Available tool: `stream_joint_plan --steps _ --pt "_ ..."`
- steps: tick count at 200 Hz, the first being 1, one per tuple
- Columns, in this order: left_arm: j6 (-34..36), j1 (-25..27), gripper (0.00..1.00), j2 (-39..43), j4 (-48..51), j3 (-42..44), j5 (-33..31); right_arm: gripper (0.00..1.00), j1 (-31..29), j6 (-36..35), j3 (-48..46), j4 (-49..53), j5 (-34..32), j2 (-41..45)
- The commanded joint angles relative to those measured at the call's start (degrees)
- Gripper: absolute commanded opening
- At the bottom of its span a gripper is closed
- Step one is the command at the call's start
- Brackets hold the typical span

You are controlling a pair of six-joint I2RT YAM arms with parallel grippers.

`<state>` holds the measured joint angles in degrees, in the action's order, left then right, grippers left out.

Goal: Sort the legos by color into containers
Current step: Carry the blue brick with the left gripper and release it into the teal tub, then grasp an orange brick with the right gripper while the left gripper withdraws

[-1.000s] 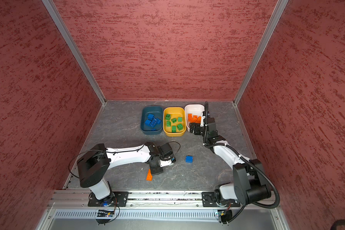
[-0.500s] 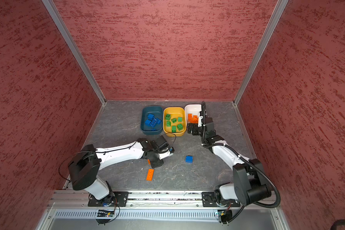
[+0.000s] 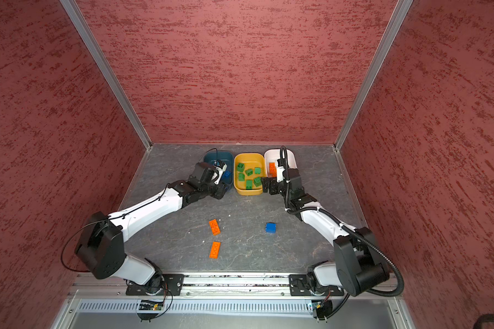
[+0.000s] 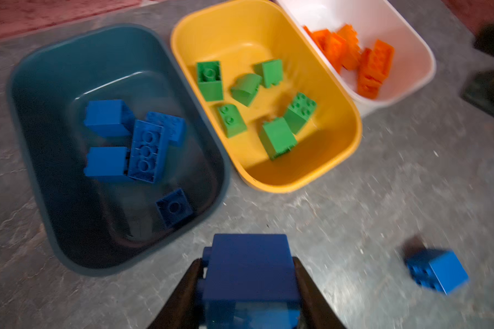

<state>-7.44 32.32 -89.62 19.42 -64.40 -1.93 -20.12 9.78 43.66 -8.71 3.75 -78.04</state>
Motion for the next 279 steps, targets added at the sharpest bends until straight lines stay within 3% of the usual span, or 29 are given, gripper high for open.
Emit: stream_joint_plan --steps 1,43,101,149,158,170,187,201,244,256,279 --pt "-10.95 -2.26 0.27 -3.77 -3.11 -3.11 -3.87 0.99 -0.34 -0.73 -0.73 -1.66 -4.49 1.77" --pt "-19.64 -5.49 0.27 -11.59 0.06 -10.27 -1.92 0.99 -0.32 -0.66 -0.92 -0.70 -6.35 1.86" --pt "-19.83 -9.11 0.29 -22.09 6.62 -22.95 -1.66 0.99 -0.35 -0.99 -0.50 0.10 -7.48 2.72" --pt "-20.11 -13.38 0.32 -31.25 6.29 -34.03 4.96 0.99 -0.33 -0.74 -0.97 0.60 -7.94 3.90" --pt "-19.98 -13.49 0.38 -32.21 6.61 -35.75 5.51 0.99 -0.35 -1.04 -1.20 0.64 -6.92 4.33" --pt "-19.36 -13.52 0.63 -32.63 6.68 -37.31 6.62 0.99 -0.33 -2.79 -2.00 0.08 -2.11 5.14" --pt "-18.09 -13.33 0.73 -31.91 6.13 -37.81 9.30 0.99 -0.81 -6.81 -3.85 -1.87 8.66 6.46" --pt "-17.33 -12.95 0.78 -29.61 3.37 -35.57 11.87 0.99 -2.32 -10.52 -5.57 -3.53 13.94 6.98" --pt "-17.92 -11.36 0.90 -20.83 -1.77 -25.85 10.74 0.99 -8.56 -18.79 -3.63 0.60 18.07 2.25" --pt "-18.62 -11.23 1.00 -18.38 -3.01 -23.02 9.84 0.99 -10.90 -22.28 -2.22 2.76 18.60 -0.01" --pt "-19.27 -11.05 0.99 -13.83 -4.09 -18.09 6.56 0.99 -15.64 -28.78 0.43 5.73 19.63 -4.10"
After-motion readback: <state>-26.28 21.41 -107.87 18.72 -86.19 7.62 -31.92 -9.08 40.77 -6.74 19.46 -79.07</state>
